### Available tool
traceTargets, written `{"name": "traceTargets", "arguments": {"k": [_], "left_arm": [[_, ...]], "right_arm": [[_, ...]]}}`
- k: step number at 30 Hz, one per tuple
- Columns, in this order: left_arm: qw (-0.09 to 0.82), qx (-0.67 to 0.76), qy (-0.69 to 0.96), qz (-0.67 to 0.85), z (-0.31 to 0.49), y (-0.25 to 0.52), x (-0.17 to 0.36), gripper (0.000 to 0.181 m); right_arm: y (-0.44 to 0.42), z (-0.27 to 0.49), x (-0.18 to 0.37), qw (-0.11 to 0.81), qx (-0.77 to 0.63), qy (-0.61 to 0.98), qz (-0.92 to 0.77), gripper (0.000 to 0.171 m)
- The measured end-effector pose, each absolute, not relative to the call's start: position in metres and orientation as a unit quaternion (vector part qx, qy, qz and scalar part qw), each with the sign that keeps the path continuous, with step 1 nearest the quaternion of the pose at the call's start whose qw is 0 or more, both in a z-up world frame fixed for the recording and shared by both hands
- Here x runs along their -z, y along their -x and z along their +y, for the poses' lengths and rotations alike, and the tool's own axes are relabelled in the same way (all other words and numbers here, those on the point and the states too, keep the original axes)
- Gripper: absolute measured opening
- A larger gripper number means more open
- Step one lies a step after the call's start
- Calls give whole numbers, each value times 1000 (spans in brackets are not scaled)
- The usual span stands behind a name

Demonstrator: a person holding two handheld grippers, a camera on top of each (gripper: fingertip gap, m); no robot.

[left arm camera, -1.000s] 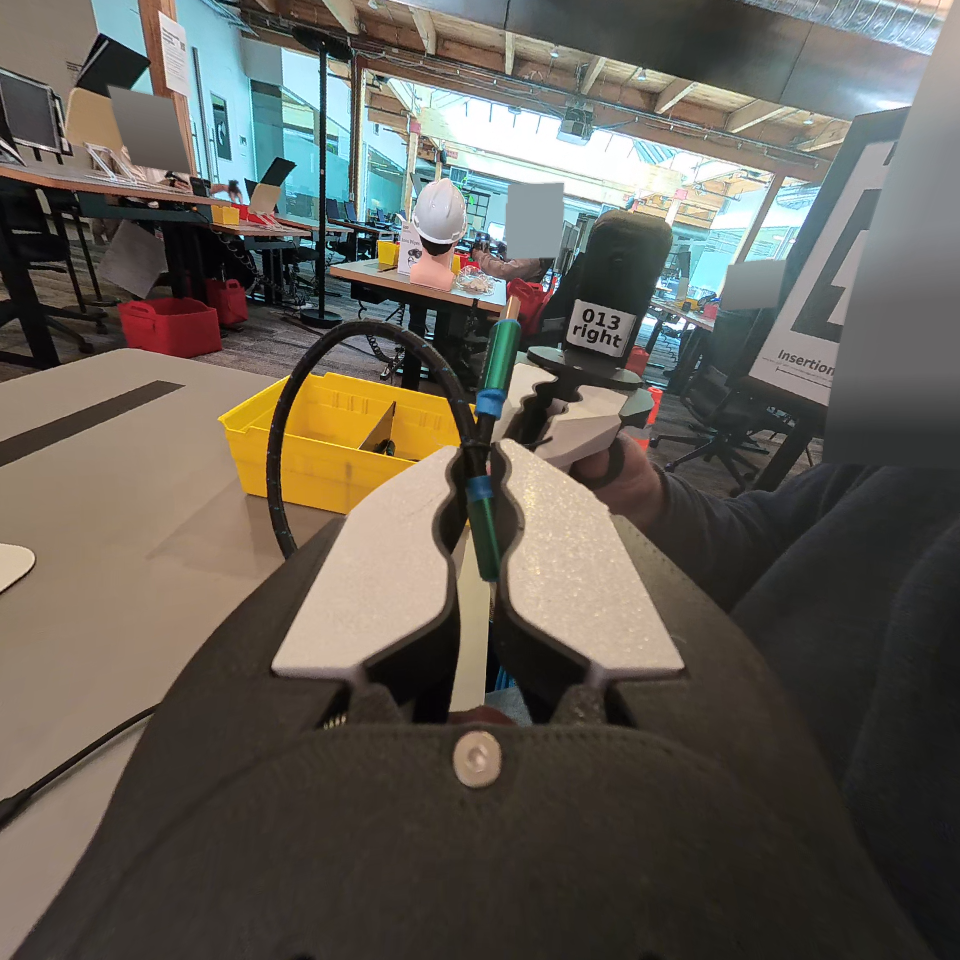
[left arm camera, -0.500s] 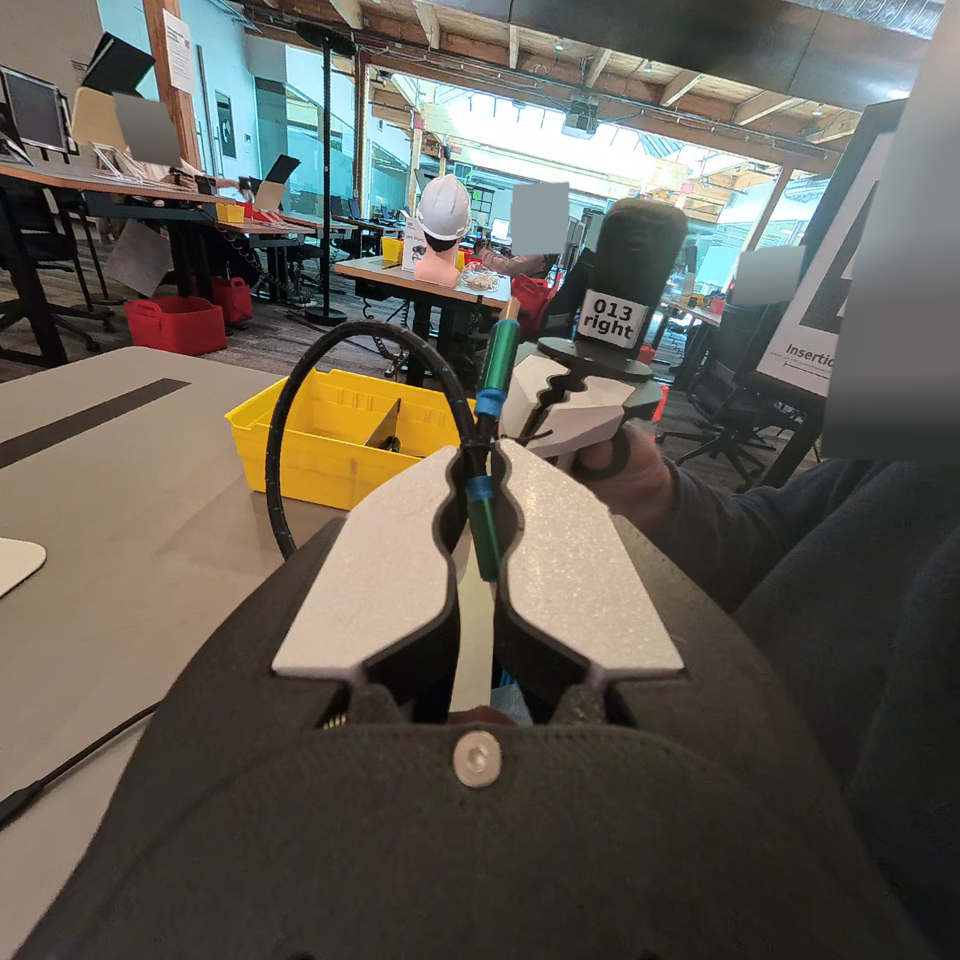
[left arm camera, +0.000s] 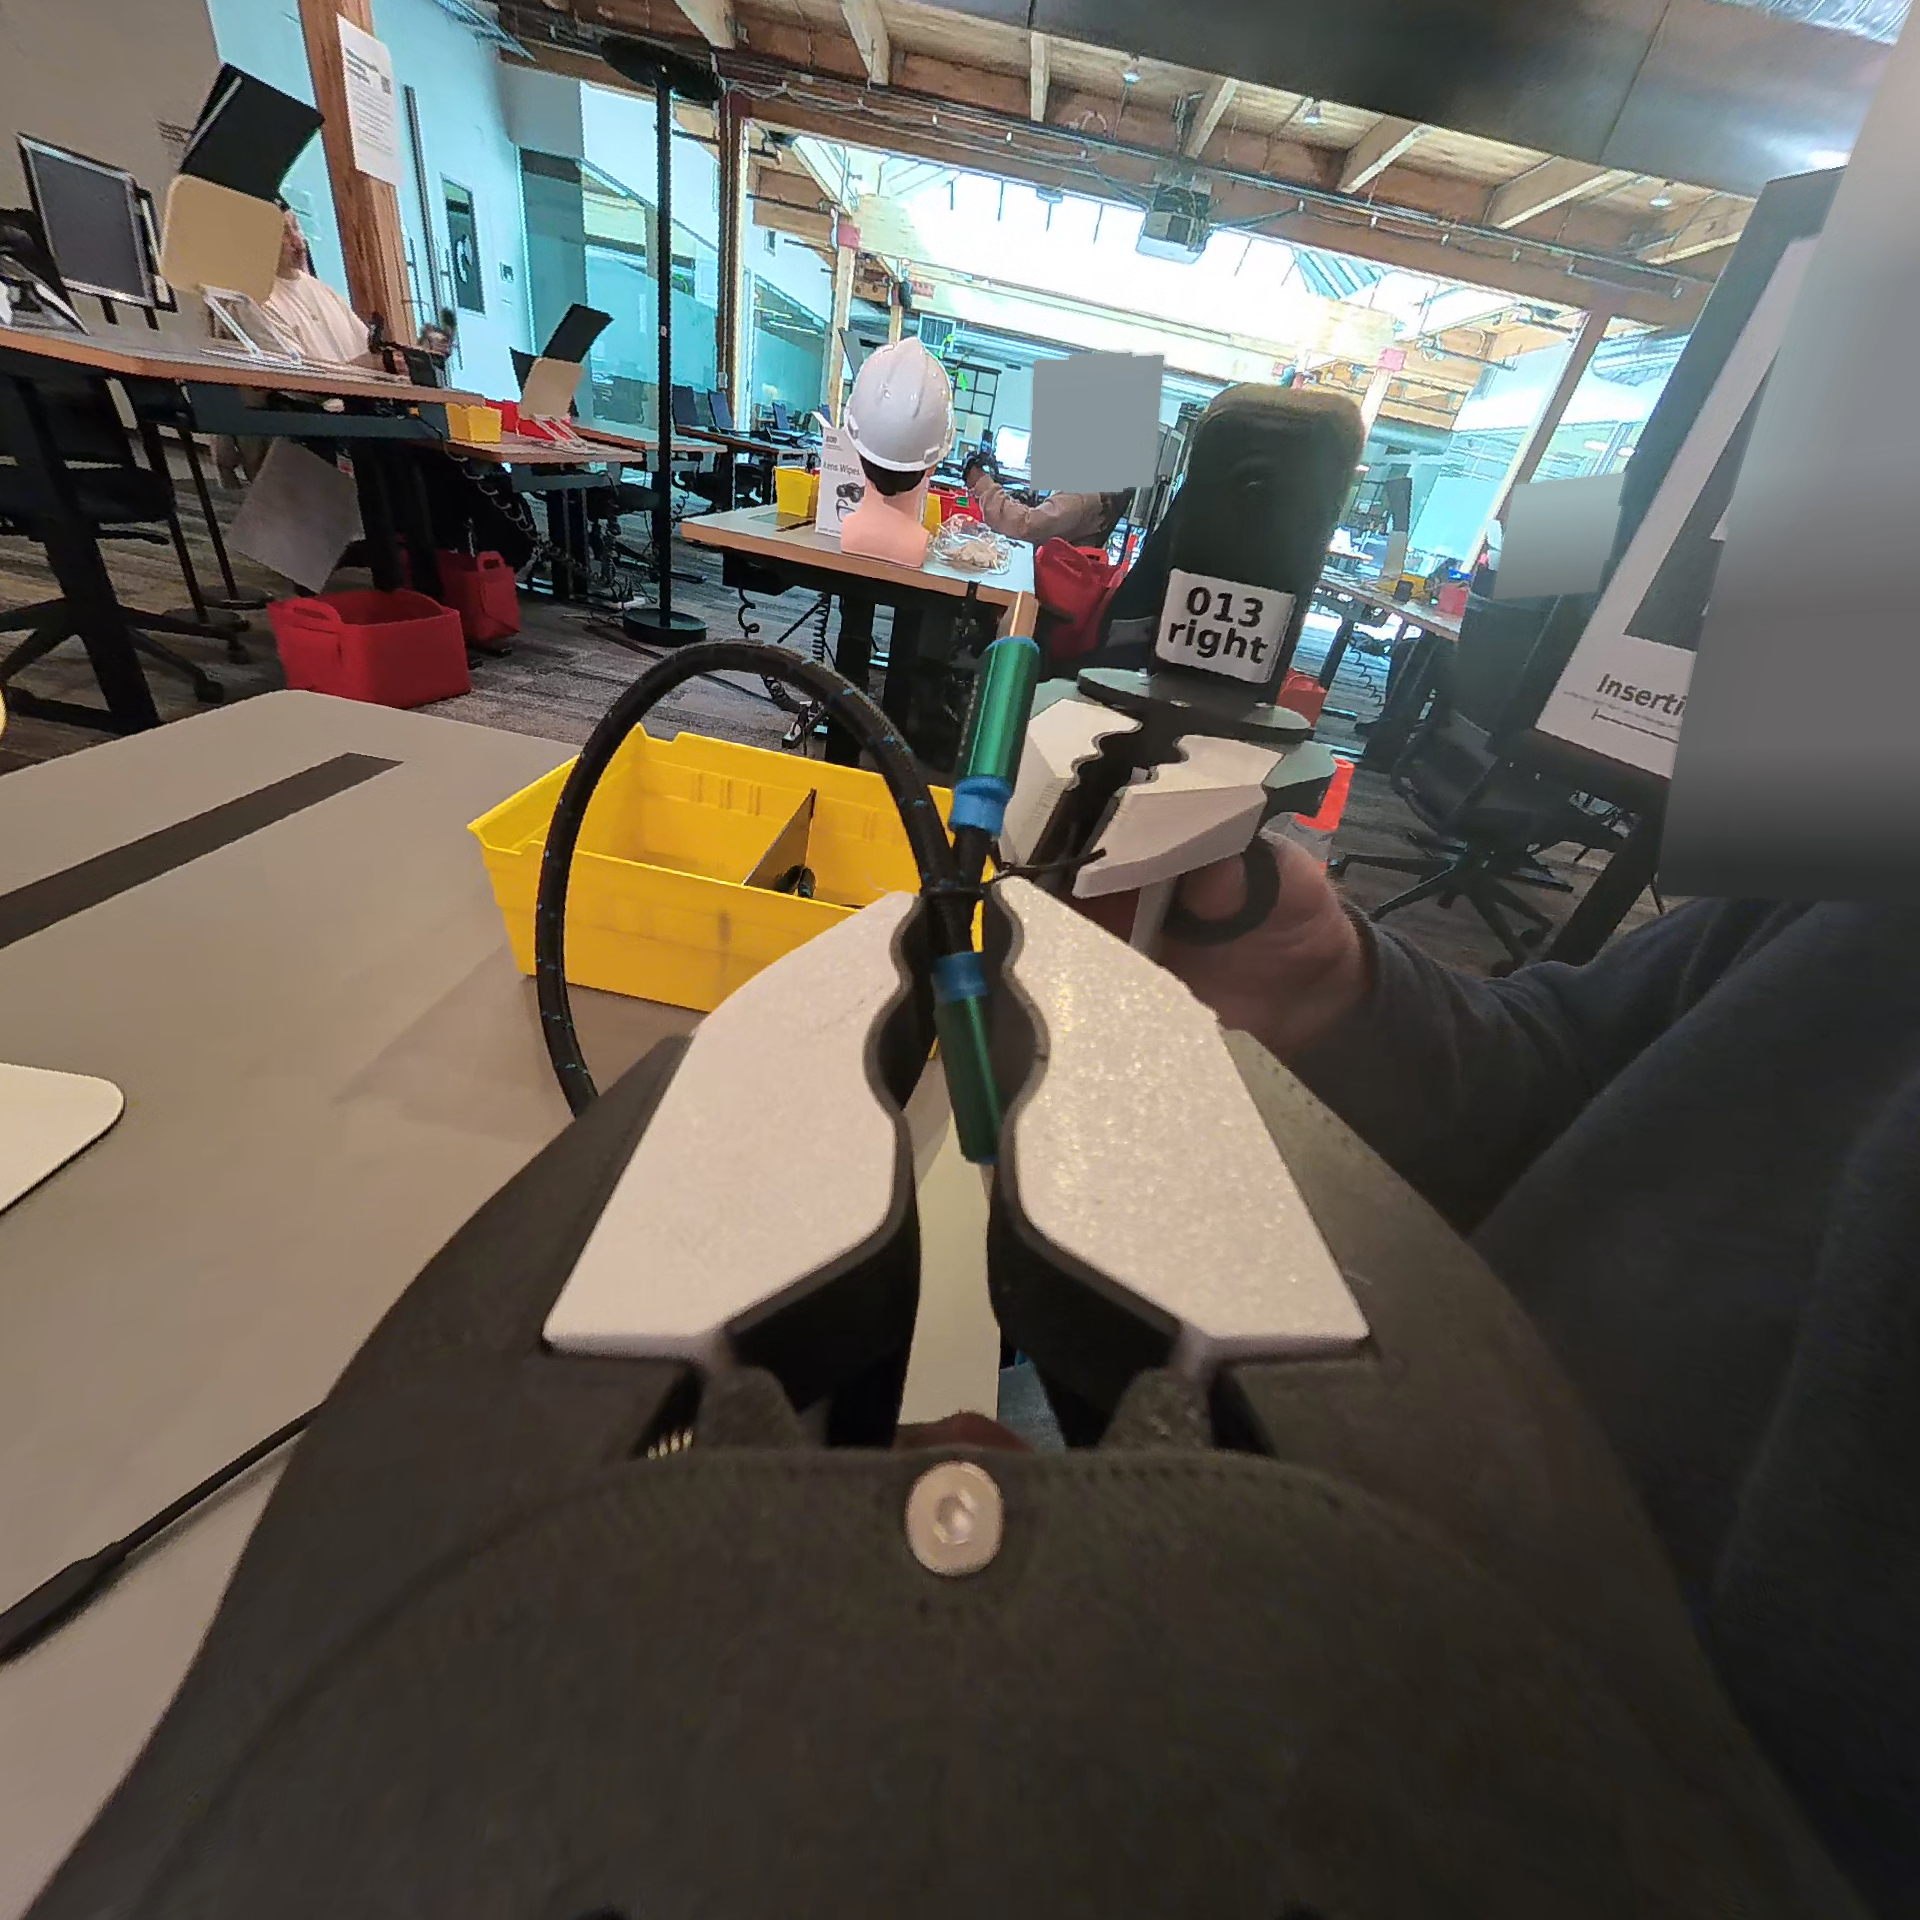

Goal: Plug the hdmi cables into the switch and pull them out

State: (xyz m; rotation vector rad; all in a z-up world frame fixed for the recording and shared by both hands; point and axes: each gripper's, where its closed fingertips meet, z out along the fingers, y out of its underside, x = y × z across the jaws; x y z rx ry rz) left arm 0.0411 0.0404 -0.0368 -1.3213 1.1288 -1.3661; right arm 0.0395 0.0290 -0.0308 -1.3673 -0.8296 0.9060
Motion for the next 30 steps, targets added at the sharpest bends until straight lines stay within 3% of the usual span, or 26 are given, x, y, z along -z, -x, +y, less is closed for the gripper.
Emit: {"name": "traceTargets", "arguments": {"k": [27, 30], "left_arm": [[449, 549, 543, 450, 45, -41, 41, 8], [447, 537, 541, 468, 39, -45, 45, 8]], "right_arm": [[-39, 39, 38, 615, -335, 619, -356, 12], [-36, 42, 44, 606, -328, 631, -357, 25]]}}
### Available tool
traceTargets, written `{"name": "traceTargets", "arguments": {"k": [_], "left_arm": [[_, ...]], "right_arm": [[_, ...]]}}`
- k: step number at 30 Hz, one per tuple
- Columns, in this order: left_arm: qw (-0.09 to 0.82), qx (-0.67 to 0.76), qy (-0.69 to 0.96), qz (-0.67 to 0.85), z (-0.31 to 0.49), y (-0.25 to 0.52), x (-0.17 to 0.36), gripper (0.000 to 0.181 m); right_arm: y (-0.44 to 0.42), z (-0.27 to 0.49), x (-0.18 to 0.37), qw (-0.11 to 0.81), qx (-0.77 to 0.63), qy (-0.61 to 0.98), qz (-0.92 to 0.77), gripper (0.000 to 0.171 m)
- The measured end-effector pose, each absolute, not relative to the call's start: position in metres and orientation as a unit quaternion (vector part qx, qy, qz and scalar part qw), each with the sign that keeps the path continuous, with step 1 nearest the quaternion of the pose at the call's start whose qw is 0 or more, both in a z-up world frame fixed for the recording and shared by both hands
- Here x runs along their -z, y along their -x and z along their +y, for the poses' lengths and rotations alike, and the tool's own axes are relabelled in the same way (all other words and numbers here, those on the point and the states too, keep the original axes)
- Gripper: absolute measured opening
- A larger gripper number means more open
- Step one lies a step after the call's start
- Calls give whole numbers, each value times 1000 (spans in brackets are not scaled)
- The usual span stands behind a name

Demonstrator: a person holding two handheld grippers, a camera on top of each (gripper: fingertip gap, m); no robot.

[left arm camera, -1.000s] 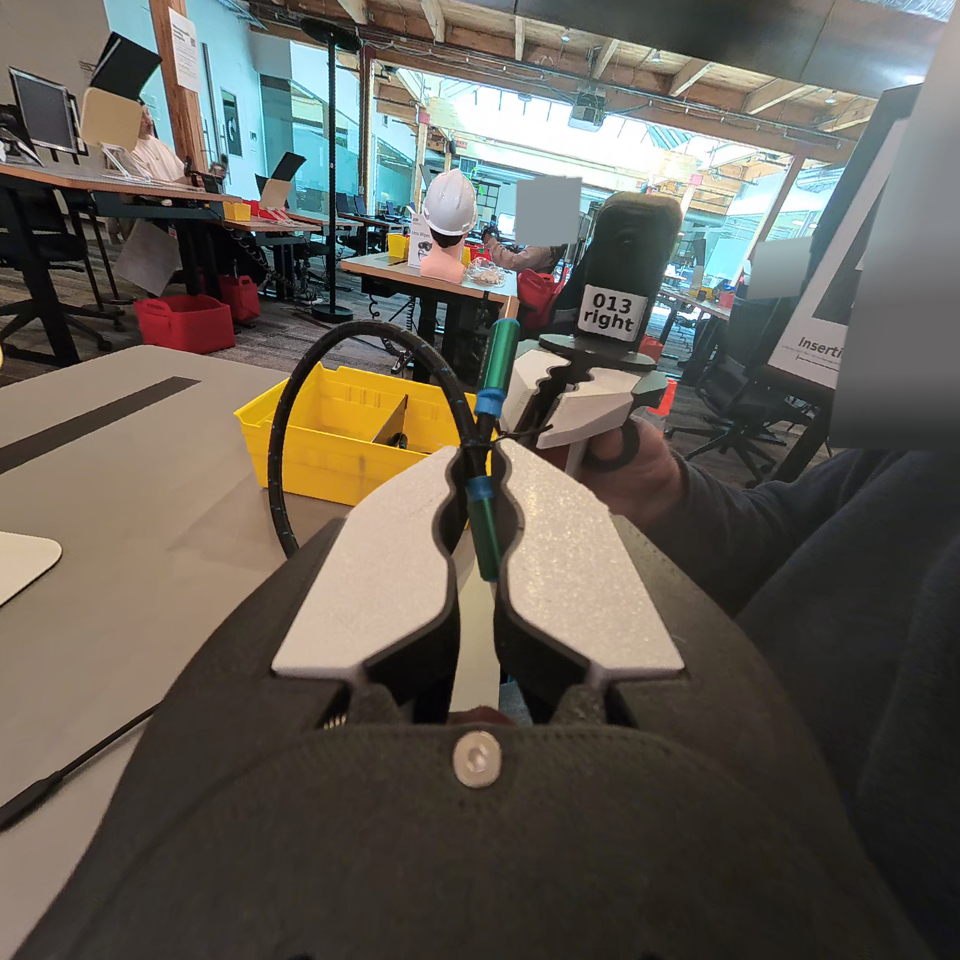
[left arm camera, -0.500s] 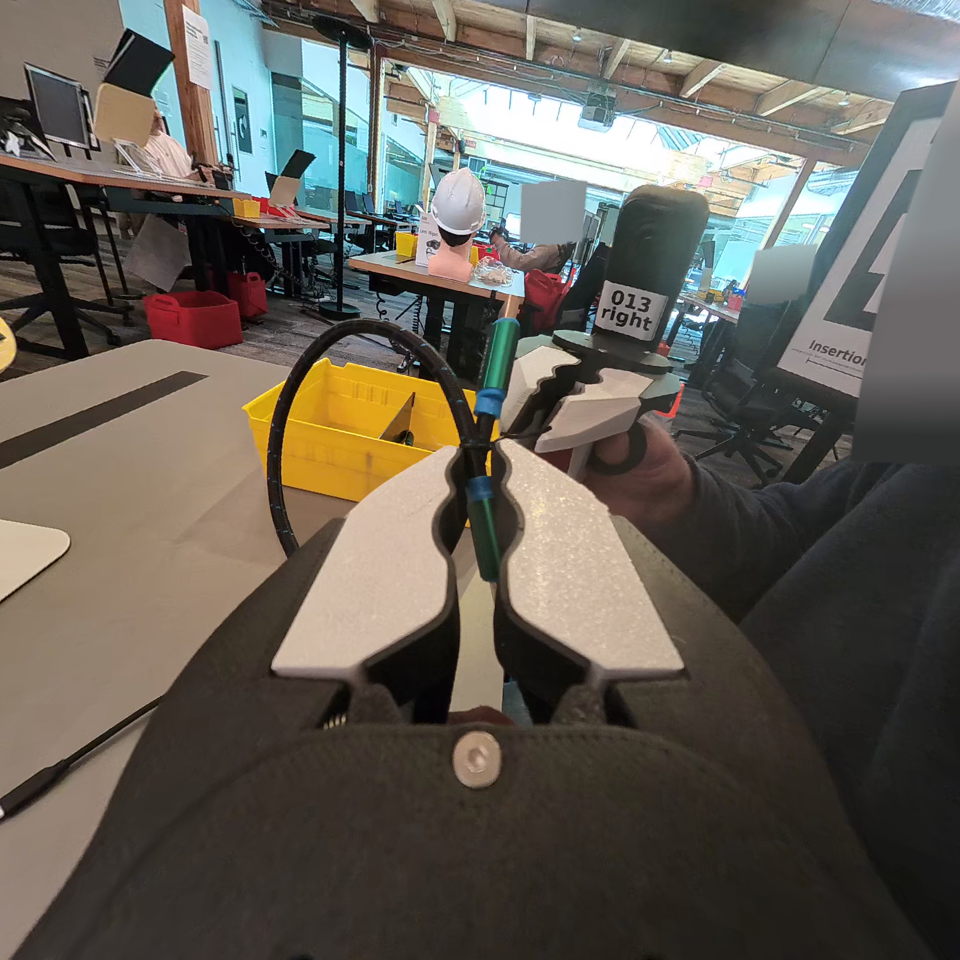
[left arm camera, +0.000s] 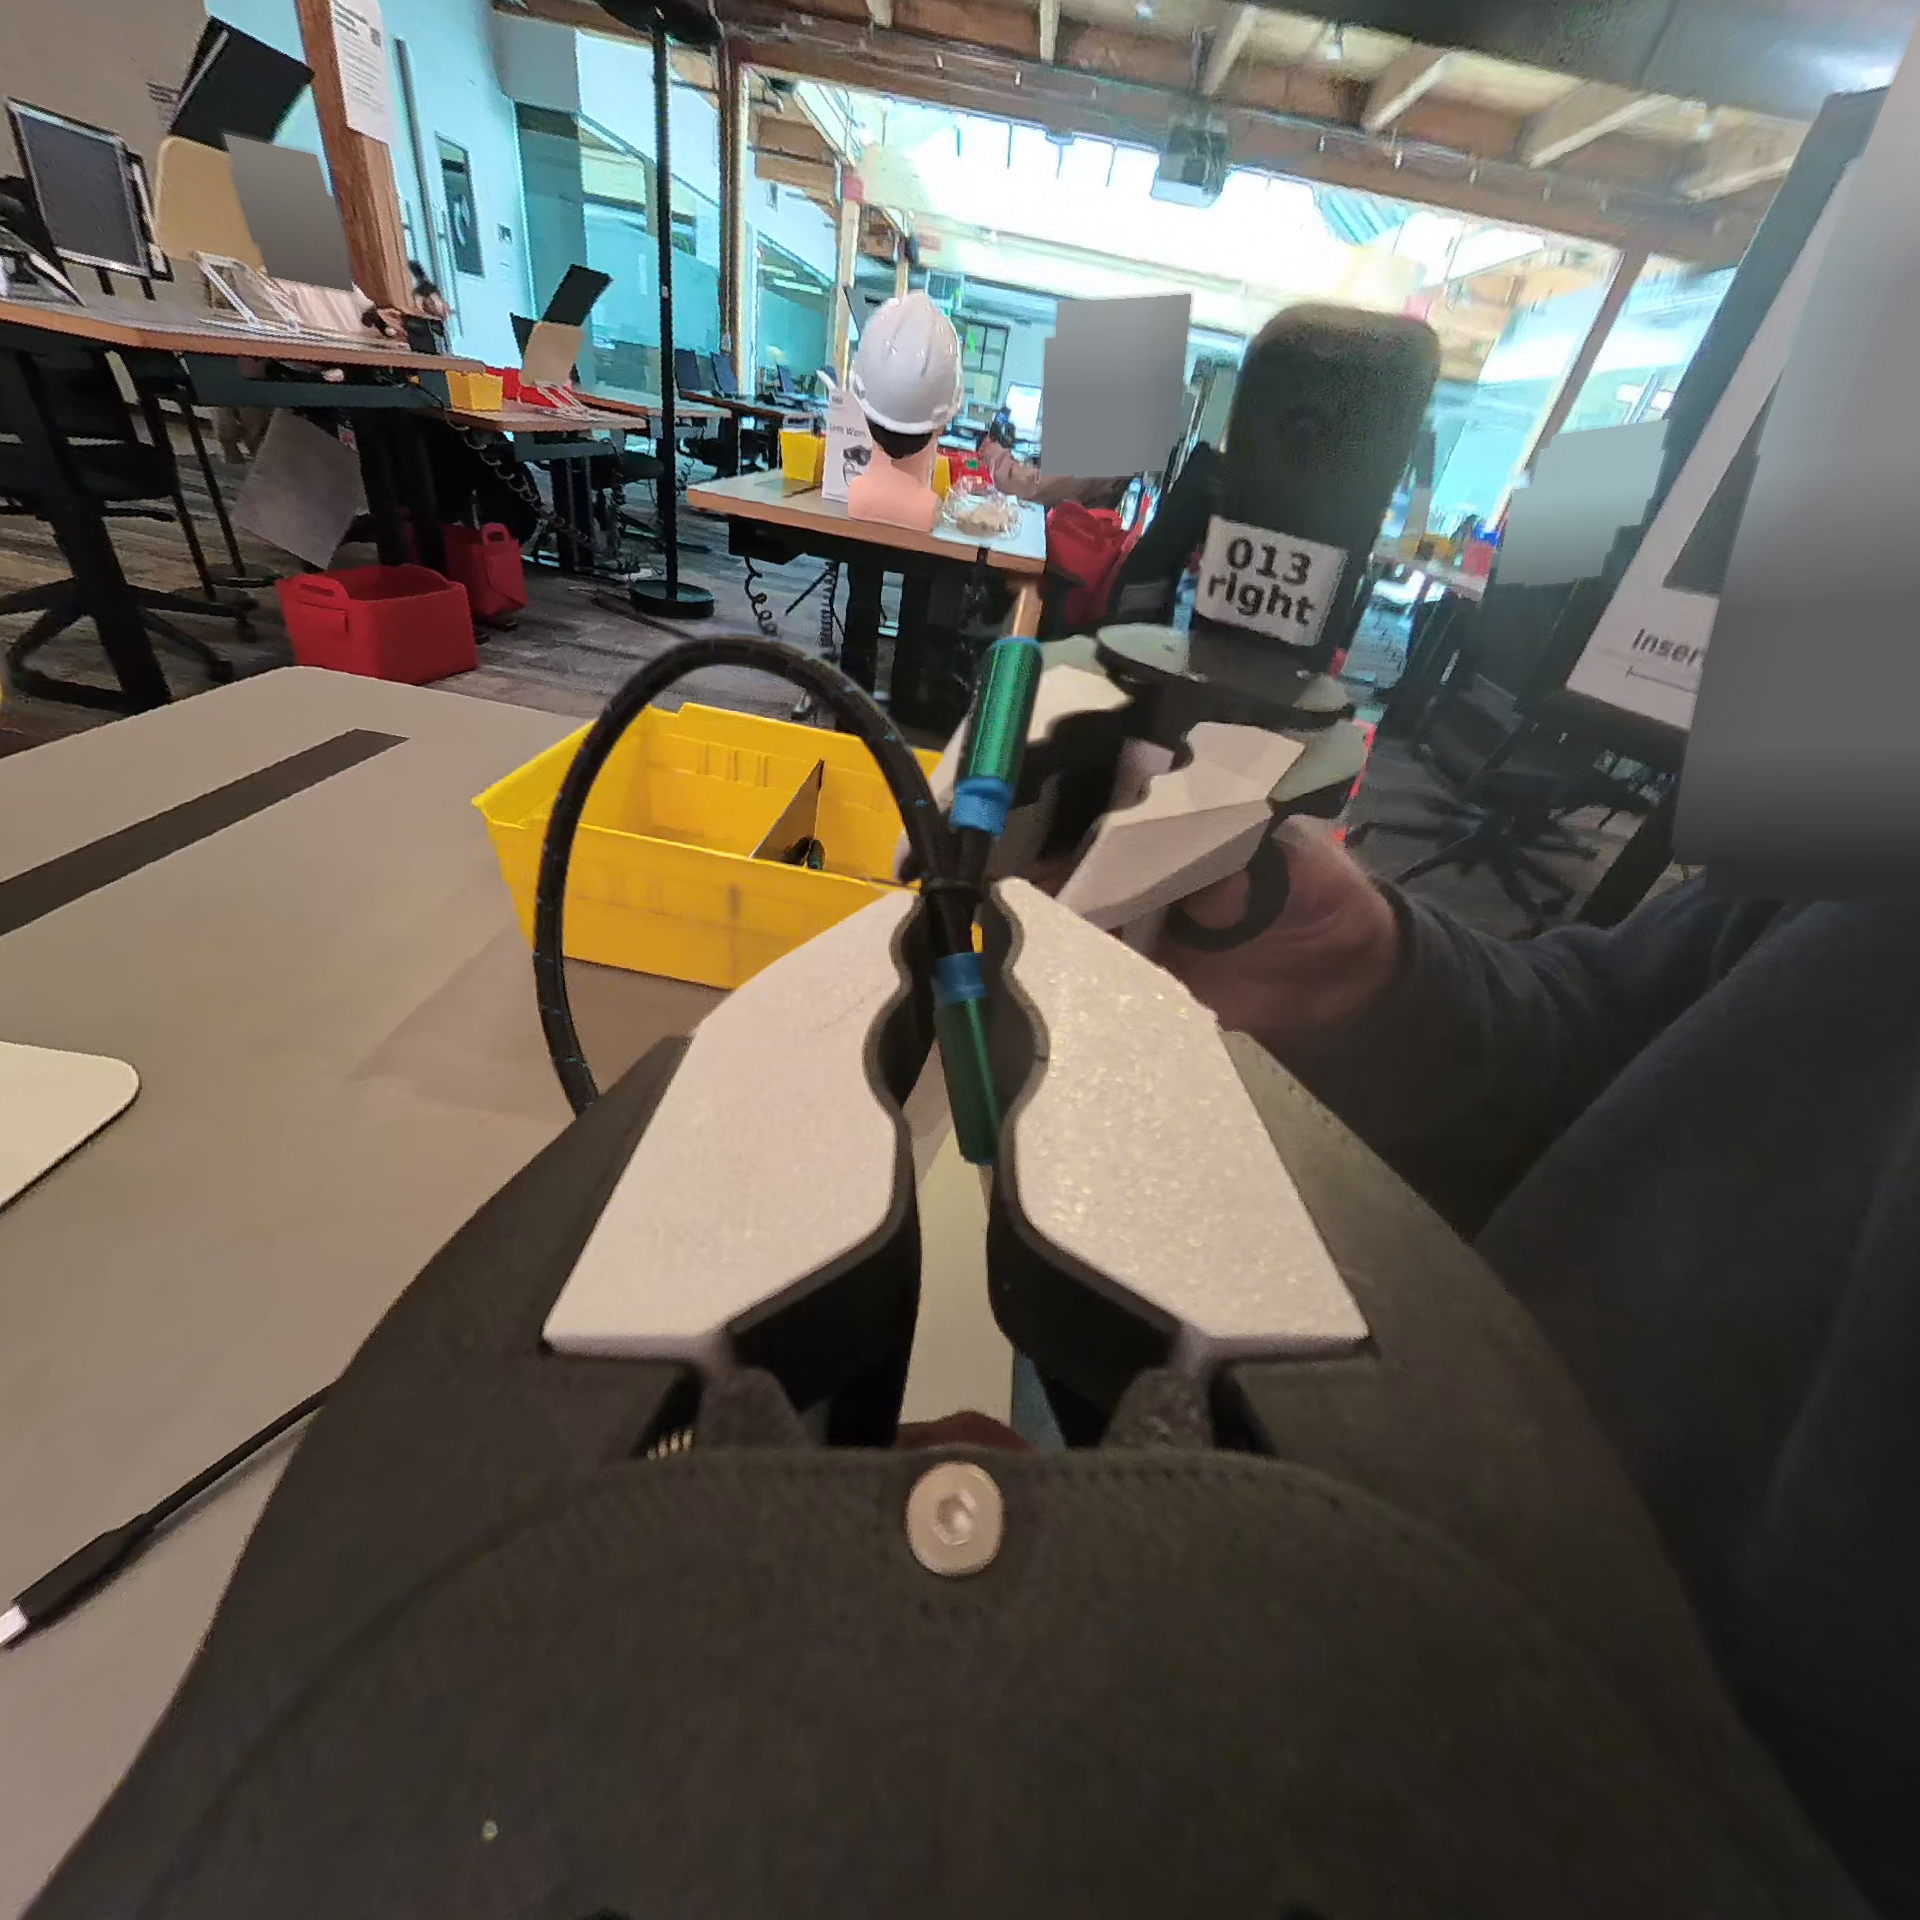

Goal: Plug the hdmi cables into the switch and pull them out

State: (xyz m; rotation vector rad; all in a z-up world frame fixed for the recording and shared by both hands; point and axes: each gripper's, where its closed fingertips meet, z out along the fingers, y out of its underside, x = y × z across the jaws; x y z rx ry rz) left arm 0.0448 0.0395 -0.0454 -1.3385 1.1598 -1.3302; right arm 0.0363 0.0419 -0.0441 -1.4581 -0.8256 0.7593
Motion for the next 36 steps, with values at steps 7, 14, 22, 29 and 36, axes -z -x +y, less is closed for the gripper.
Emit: {"name": "traceTargets", "arguments": {"k": [7, 14, 22, 29, 36], "left_arm": [[454, 545, 545, 447, 49, -38, 40, 8], [457, 542, 542, 451, 47, -39, 40, 8], [458, 538, 541, 455, 45, -41, 41, 8], [455, 540, 542, 455, 45, -42, 43, 8], [453, 542, 542, 455, 44, -42, 43, 8]], "right_arm": [[-33, 36, 43, 601, -334, 624, -372, 12], [-39, 35, 38, 601, -363, 618, -354, 9], [-40, 35, 36, 599, -375, 617, -346, 8], [-40, 36, 35, 603, -372, 616, -344, 7], [-41, 35, 34, 612, -357, 613, -350, 5]]}}
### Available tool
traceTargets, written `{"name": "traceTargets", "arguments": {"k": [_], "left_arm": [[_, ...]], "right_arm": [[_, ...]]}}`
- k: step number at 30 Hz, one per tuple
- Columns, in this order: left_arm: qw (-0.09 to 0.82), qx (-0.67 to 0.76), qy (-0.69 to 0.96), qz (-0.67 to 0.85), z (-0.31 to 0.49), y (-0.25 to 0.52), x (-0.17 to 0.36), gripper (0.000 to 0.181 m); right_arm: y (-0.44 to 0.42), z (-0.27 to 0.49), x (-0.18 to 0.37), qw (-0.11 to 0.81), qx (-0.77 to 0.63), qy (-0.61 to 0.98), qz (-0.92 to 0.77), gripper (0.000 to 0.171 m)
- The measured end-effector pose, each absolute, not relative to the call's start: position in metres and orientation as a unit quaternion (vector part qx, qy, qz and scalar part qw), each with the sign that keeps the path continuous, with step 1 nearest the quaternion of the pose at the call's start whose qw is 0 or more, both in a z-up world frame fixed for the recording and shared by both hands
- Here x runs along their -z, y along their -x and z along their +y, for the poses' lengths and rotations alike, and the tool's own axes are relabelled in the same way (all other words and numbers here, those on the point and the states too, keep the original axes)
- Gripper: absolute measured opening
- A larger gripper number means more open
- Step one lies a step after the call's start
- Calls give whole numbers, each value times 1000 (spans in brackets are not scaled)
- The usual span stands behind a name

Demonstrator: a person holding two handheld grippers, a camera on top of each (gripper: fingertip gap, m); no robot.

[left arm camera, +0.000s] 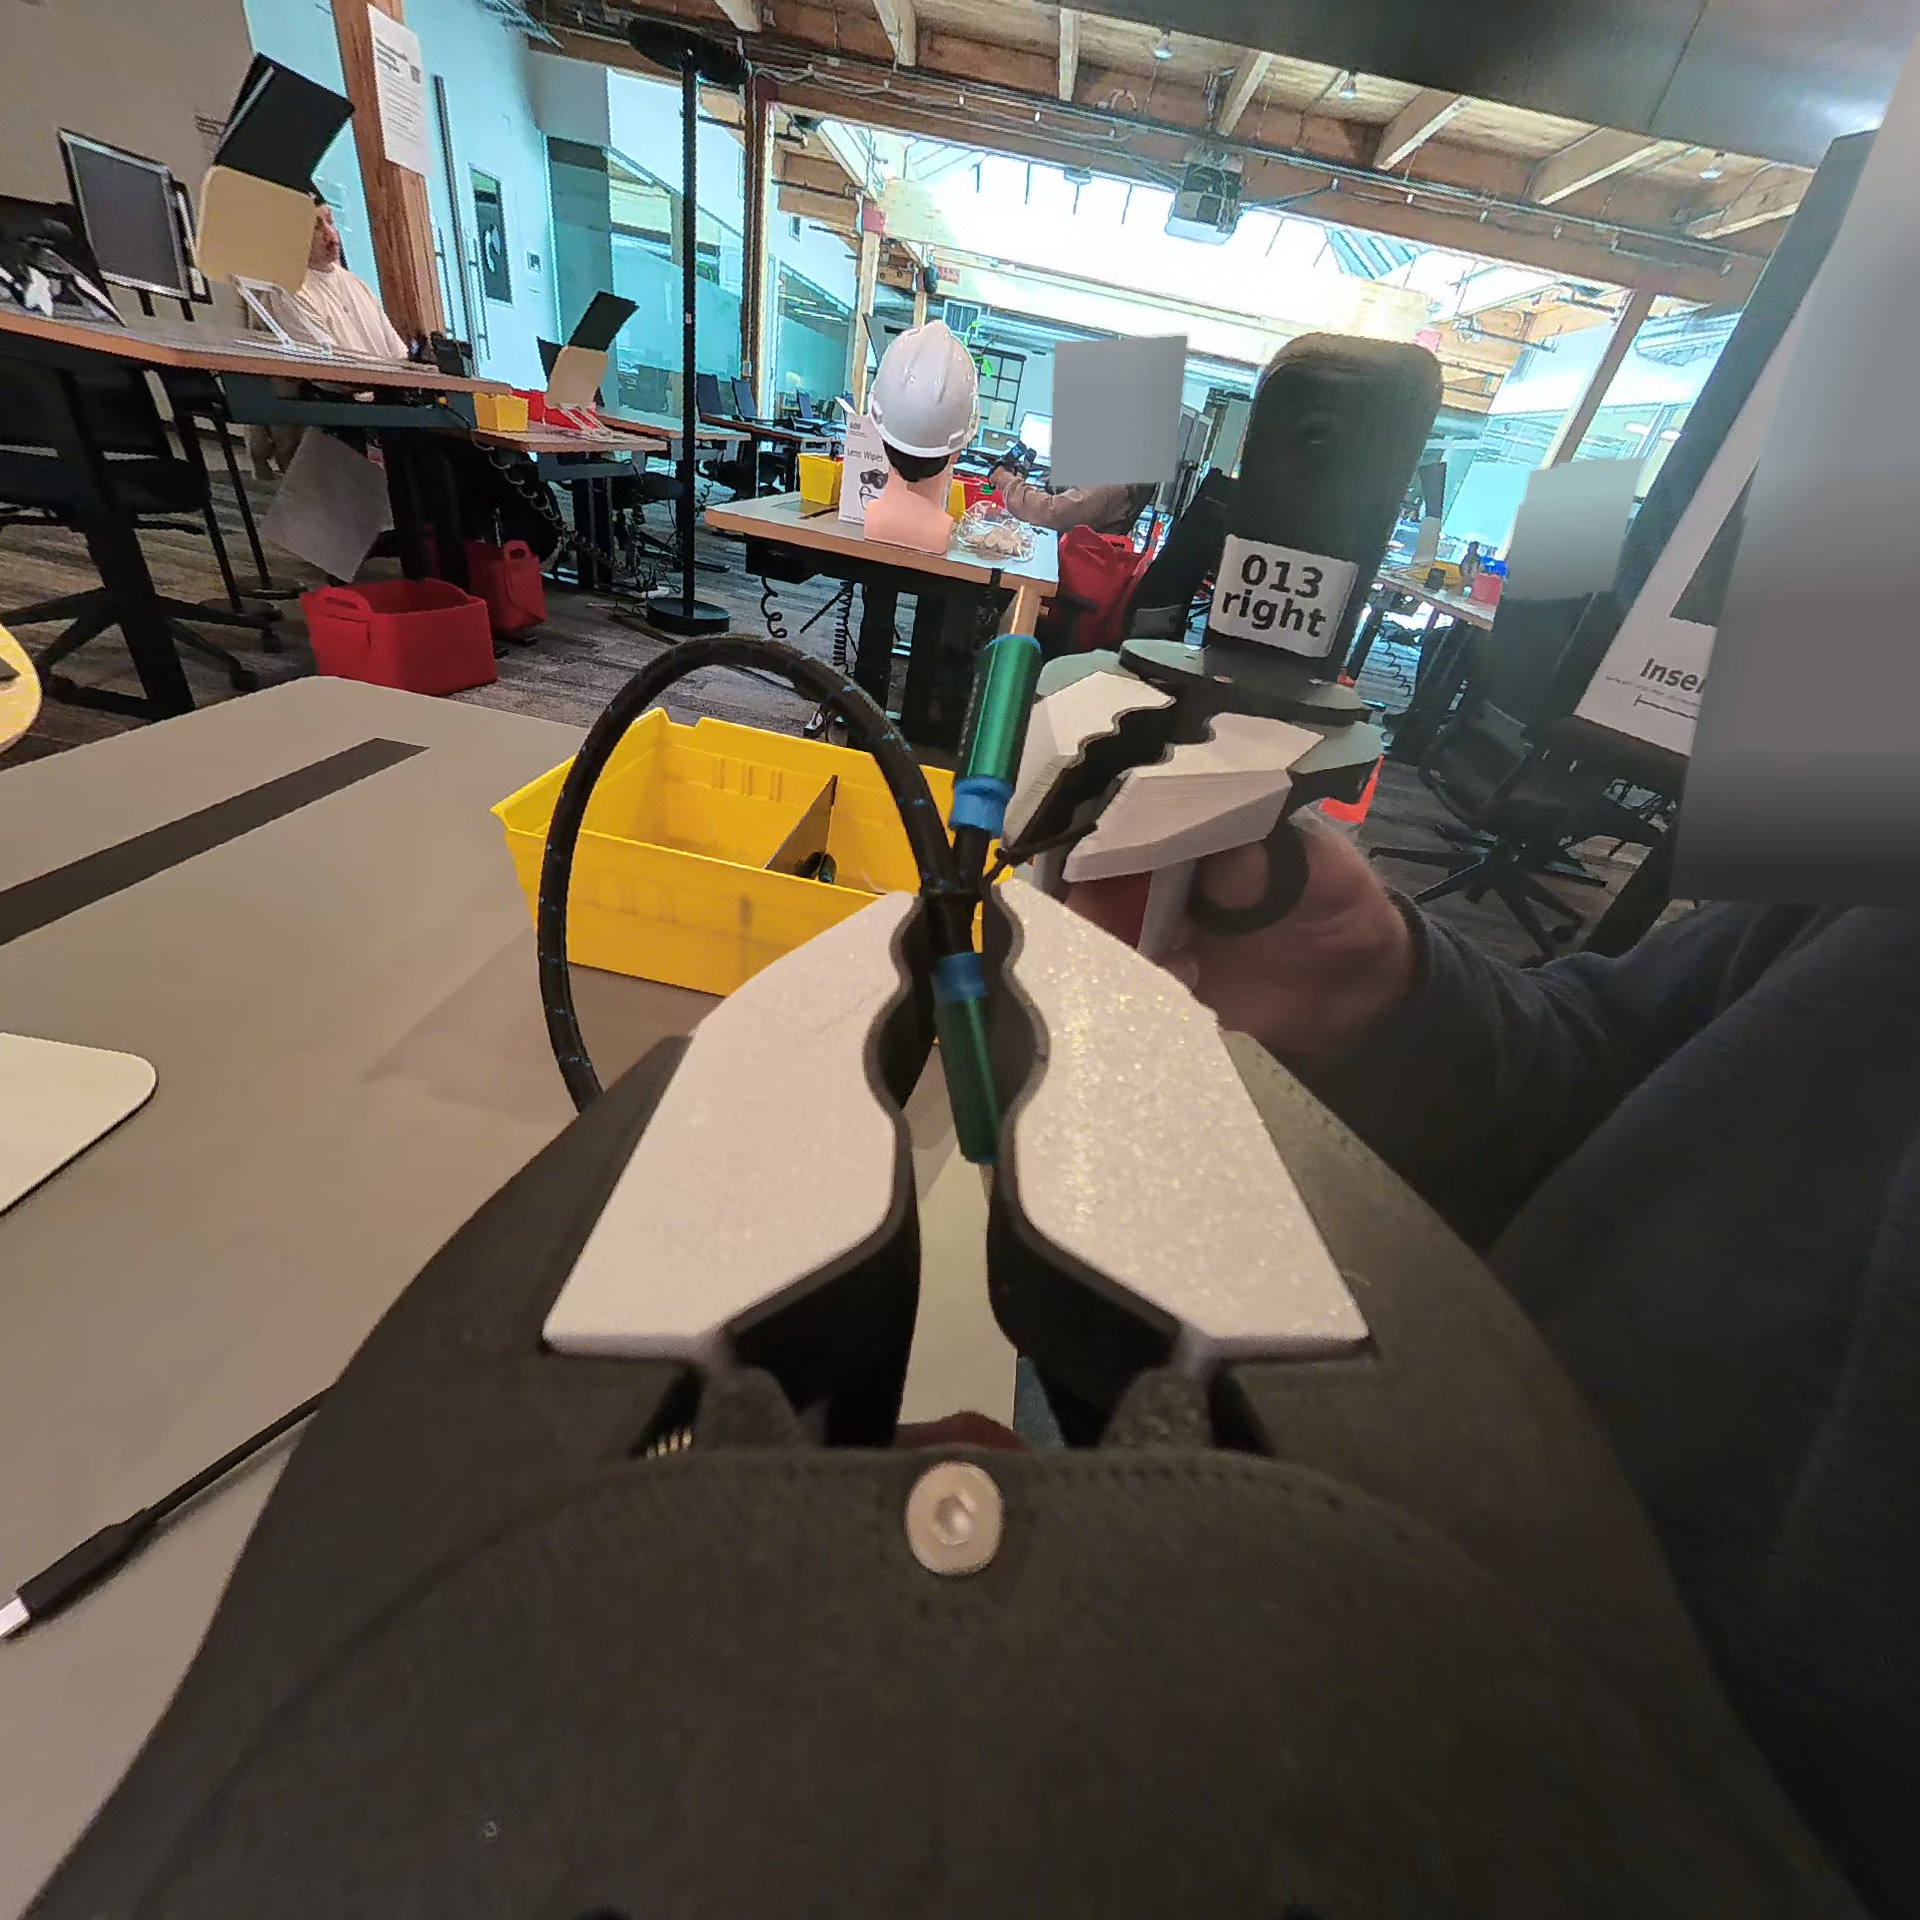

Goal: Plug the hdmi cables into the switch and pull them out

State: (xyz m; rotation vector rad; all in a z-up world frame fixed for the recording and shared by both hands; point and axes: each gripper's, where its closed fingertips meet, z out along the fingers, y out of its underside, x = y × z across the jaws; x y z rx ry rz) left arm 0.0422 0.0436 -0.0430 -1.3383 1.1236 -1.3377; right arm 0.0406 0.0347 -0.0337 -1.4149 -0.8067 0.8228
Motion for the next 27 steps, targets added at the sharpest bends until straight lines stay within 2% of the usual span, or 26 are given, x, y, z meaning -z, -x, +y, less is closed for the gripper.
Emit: {"name": "traceTargets", "arguments": {"k": [27], "left_arm": [[447, 564, 532, 447, 41, -40, 37, 8]], "right_arm": [[-39, 26, 28, 592, -434, 587, -341, 1]]}}
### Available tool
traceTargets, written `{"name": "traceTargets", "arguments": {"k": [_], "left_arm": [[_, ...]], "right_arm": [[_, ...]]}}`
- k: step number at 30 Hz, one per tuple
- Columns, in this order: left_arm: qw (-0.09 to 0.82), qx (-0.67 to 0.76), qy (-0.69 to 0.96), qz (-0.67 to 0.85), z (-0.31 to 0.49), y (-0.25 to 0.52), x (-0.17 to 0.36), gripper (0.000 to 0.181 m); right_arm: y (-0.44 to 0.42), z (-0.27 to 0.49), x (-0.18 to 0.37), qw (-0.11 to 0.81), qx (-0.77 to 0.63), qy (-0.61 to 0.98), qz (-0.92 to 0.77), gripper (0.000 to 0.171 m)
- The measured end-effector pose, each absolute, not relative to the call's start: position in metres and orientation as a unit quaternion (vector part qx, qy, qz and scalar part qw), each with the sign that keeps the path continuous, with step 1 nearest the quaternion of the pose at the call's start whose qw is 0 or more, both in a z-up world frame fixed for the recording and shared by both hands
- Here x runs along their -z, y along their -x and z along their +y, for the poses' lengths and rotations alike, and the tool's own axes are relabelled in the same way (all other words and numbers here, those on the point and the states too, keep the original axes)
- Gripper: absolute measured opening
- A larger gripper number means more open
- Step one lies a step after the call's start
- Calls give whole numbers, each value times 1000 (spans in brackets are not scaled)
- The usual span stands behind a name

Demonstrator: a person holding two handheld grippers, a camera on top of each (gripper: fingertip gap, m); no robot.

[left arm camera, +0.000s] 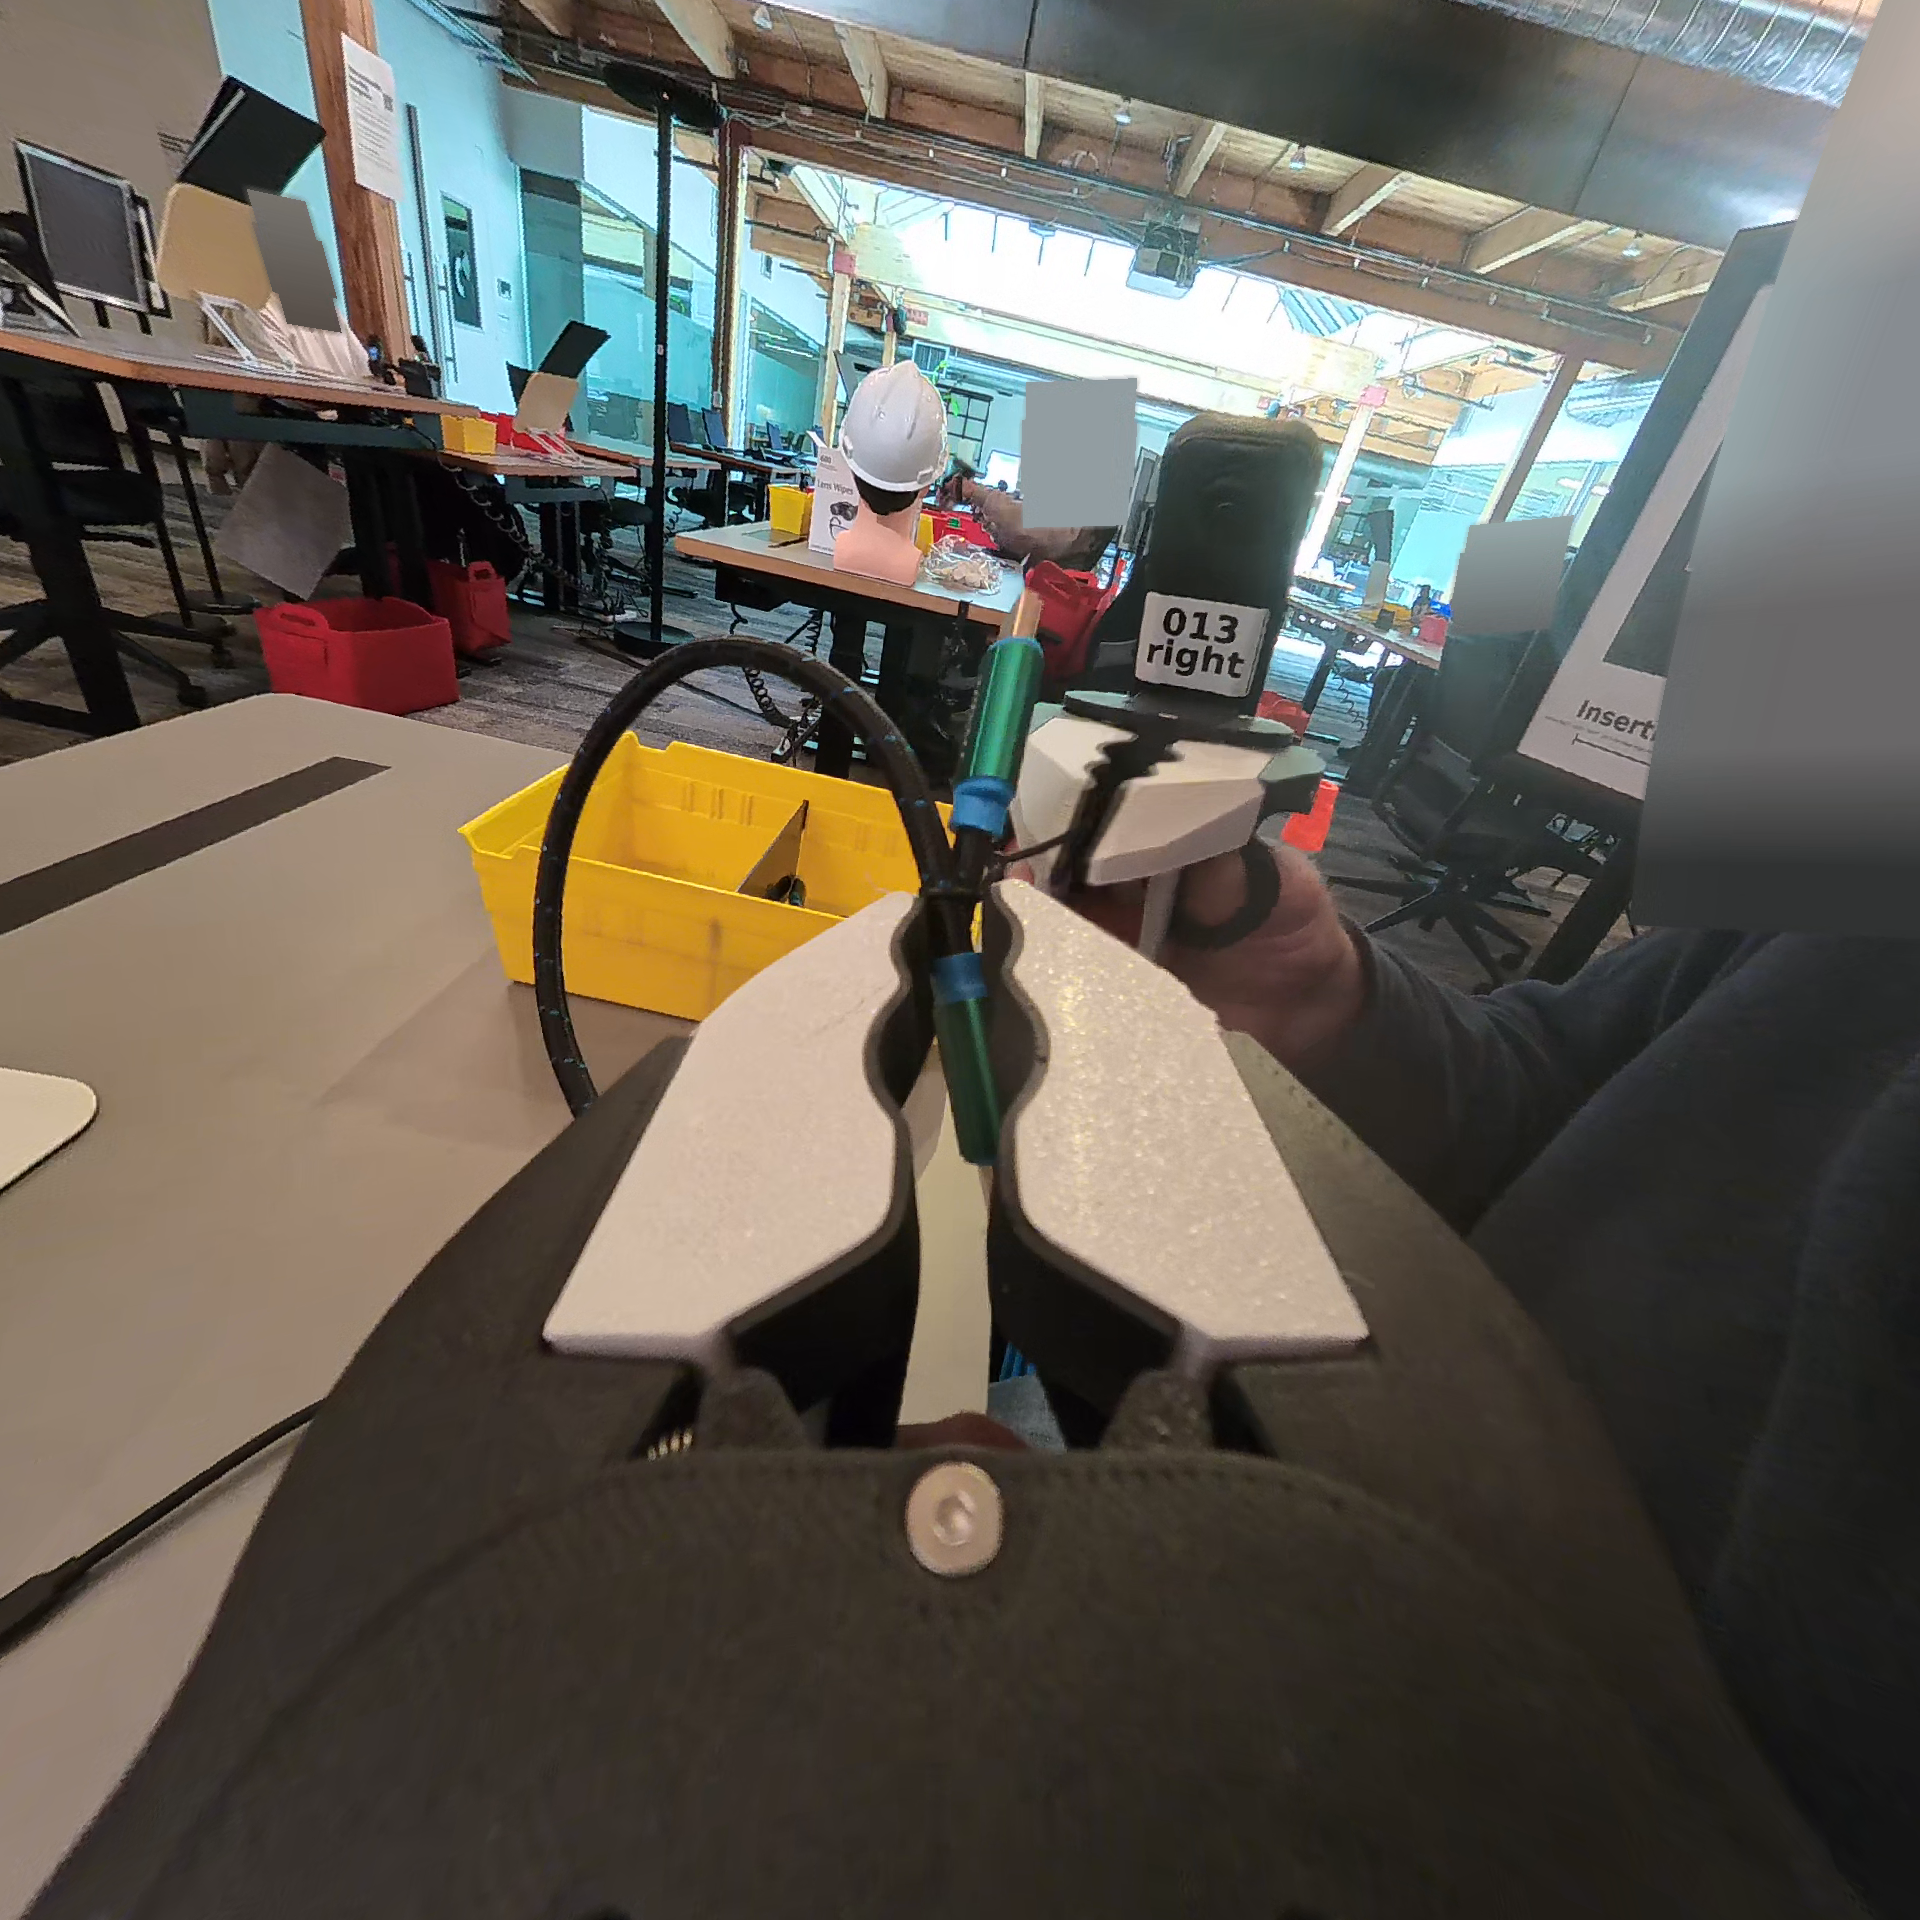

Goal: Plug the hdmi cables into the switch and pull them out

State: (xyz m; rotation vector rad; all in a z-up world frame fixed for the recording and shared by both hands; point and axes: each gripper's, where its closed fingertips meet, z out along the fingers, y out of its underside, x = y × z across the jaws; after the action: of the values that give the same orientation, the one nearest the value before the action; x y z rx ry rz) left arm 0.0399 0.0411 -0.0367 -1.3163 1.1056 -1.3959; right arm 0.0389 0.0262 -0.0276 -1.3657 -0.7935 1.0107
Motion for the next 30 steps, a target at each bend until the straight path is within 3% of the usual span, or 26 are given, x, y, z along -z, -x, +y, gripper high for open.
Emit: {"name": "traceTargets", "arguments": {"k": [5, 18, 30], "left_arm": [[451, 556, 532, 453, 41, -41, 38, 8], [457, 546, 529, 462, 38, -42, 39, 8], [452, 566, 526, 445, 39, -40, 33, 8]], "right_arm": [[-43, 26, 23, 579, -477, 579, -319, 9], [-40, 24, 27, 568, -477, 585, -327, 2], [-36, 23, 35, 600, -357, 601, -390, 0]]}}
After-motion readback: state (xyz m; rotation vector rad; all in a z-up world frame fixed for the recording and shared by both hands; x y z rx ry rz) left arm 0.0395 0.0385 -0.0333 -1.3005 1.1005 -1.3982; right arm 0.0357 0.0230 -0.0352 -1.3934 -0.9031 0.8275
